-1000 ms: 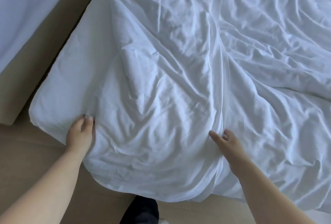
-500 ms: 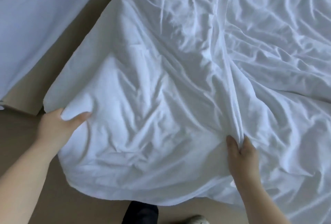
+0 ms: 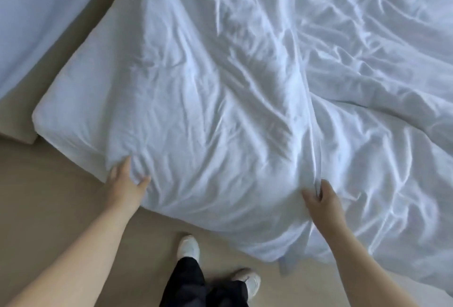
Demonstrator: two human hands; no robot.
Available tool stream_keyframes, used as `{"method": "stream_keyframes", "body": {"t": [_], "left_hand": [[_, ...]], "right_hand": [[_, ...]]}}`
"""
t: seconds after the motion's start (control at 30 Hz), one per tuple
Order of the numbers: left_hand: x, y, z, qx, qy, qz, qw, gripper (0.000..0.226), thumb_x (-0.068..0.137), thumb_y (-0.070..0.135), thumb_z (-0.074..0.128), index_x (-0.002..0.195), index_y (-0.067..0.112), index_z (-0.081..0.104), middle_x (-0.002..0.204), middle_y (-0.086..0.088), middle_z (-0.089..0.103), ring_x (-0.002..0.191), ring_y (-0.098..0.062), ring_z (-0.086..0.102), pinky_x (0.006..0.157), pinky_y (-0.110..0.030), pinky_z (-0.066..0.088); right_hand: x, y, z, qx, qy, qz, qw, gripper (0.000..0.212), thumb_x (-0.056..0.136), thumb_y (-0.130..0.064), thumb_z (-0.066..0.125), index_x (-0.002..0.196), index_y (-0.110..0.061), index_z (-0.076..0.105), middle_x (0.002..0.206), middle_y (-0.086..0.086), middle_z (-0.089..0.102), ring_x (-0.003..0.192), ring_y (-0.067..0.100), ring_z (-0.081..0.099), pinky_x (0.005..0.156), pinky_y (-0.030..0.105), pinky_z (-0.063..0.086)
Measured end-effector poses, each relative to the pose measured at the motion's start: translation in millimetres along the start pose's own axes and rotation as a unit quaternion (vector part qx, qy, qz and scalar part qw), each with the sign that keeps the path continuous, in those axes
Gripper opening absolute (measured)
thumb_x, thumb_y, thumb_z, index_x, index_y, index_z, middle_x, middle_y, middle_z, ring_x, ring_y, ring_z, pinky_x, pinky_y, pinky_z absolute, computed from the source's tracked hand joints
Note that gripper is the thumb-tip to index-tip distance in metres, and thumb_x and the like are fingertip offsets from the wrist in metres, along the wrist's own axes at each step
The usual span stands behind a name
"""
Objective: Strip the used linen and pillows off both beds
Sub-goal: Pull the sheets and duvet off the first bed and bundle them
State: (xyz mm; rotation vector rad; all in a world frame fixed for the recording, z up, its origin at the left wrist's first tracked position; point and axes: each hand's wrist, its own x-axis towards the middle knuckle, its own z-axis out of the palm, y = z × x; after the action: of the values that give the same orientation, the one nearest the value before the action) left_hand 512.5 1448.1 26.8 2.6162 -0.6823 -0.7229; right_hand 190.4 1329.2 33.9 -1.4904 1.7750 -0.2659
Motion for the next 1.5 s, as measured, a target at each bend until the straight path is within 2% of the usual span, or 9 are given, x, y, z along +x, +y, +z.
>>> {"method": "stream_keyframes", "body": {"t": [0.2, 0.4, 0.5, 0.73, 1.0, 1.13, 1.23, 1.33, 1.5], "left_hand": [[-20.1, 38.0, 30.3, 0.041, -0.027, 0.071, 0.996, 0.073, 0.091, 0.034, 0.052, 0.148, 0.013, 0.012, 0.157, -0.006, 0.006, 0.144, -0.023, 0.011, 0.112, -0.04, 0.02], [-39.7, 47.5, 47.7, 0.019, -0.025, 0.111, 0.993, 0.072, 0.089, 0.029, 0.056, 0.147, 0.013, 0.017, 0.156, -0.007, 0.01, 0.143, -0.025, 0.013, 0.113, -0.039, 0.019], [-53.7, 48.4, 55.2, 0.083, -0.061, 0.182, 0.978, 0.07, 0.089, 0.03, 0.055, 0.147, 0.018, 0.017, 0.156, 0.0, 0.009, 0.144, -0.019, 0.013, 0.113, -0.033, 0.017], [-30.4, 84.5, 48.7, 0.001, 0.053, 0.159, 0.986, 0.037, 0.082, 0.009, 0.065, 0.117, -0.003, 0.056, 0.128, -0.019, 0.049, 0.121, -0.036, 0.041, 0.104, -0.042, 0.029], [71.3, 190.8, 44.9, -0.055, 0.06, 0.251, 0.965, 0.087, 0.069, 0.055, 0.036, 0.133, -0.002, 0.044, 0.143, -0.022, 0.038, 0.135, -0.035, 0.034, 0.11, -0.041, 0.024], [109.5, 239.6, 64.5, 0.039, -0.008, 0.218, 0.975, 0.072, 0.087, 0.055, 0.042, 0.146, 0.018, 0.023, 0.155, -0.004, 0.016, 0.144, -0.02, 0.013, 0.112, -0.05, 0.012], [120.6, 243.0, 81.5, 0.118, -0.078, 0.185, 0.972, 0.075, 0.084, 0.068, 0.028, 0.147, 0.031, 0.008, 0.157, 0.003, -0.002, 0.145, -0.017, -0.002, 0.112, -0.054, 0.005], [128.2, 233.6, 86.7, 0.129, -0.099, 0.171, 0.972, 0.109, 0.045, 0.077, -0.001, 0.146, 0.036, 0.005, 0.157, 0.005, -0.007, 0.144, -0.016, -0.008, 0.112, -0.054, -0.003], [115.5, 256.4, 77.8, -0.077, -0.029, 0.15, 0.985, 0.098, 0.05, 0.073, 0.008, 0.141, 0.037, 0.013, 0.156, 0.005, 0.012, 0.143, -0.007, 0.006, 0.113, -0.044, -0.009]], "right_hand": [[-15.0, 13.7, 7.0, 0.057, -0.07, 0.051, 0.995, 0.017, 0.087, -0.019, 0.06, 0.093, -0.011, 0.046, 0.073, -0.002, 0.051, 0.079, 0.024, 0.052, 0.069, 0.03, 0.038], [-55.1, 30.5, -25.2, -0.001, 0.003, -0.099, 0.995, 0.022, 0.09, -0.018, 0.052, 0.07, -0.016, 0.042, 0.05, -0.002, 0.043, 0.053, 0.02, 0.039, 0.048, 0.026, 0.025], [-57.2, 52.8, -45.2, 0.022, 0.067, -0.023, 0.997, 0.031, 0.087, -0.016, 0.059, 0.065, -0.026, 0.04, 0.048, -0.006, 0.043, 0.052, 0.025, 0.043, 0.051, 0.032, 0.033], [18.6, 49.8, -37.9, -0.024, -0.104, 0.067, 0.992, 0.011, 0.087, -0.018, 0.058, 0.092, -0.008, 0.054, 0.088, 0.008, 0.062, 0.088, 0.029, 0.059, 0.072, 0.033, 0.044], [130.1, -72.2, -58.3, 0.118, -0.015, 0.002, 0.993, 0.039, 0.089, -0.022, 0.058, 0.124, -0.008, 0.051, 0.12, 0.016, 0.057, 0.109, 0.025, 0.054, 0.091, 0.033, 0.04], [208.8, -149.9, -41.3, 0.172, 0.0, 0.0, 0.985, 0.052, 0.09, -0.027, 0.058, 0.135, -0.009, 0.04, 0.136, 0.014, 0.045, 0.121, 0.021, 0.047, 0.088, 0.025, 0.037], [246.0, -179.8, -30.4, 0.257, -0.034, 0.026, 0.965, 0.037, 0.089, -0.029, 0.058, 0.118, -0.008, 0.05, 0.101, 0.007, 0.062, 0.079, 0.01, 0.064, 0.057, 0.016, 0.048], [260.2, -189.9, -10.5, 0.202, -0.066, -0.001, 0.977, 0.032, 0.086, -0.031, 0.062, 0.112, -0.013, 0.058, 0.099, 0.001, 0.065, 0.086, 0.015, 0.061, 0.066, 0.018, 0.044], [238.7, -196.3, -32.4, 0.214, 0.034, -0.052, 0.975, 0.012, 0.088, -0.015, 0.059, 0.078, -0.009, 0.06, 0.06, -0.006, 0.058, 0.062, 0.008, 0.054, 0.039, 0.009, 0.034]]}}
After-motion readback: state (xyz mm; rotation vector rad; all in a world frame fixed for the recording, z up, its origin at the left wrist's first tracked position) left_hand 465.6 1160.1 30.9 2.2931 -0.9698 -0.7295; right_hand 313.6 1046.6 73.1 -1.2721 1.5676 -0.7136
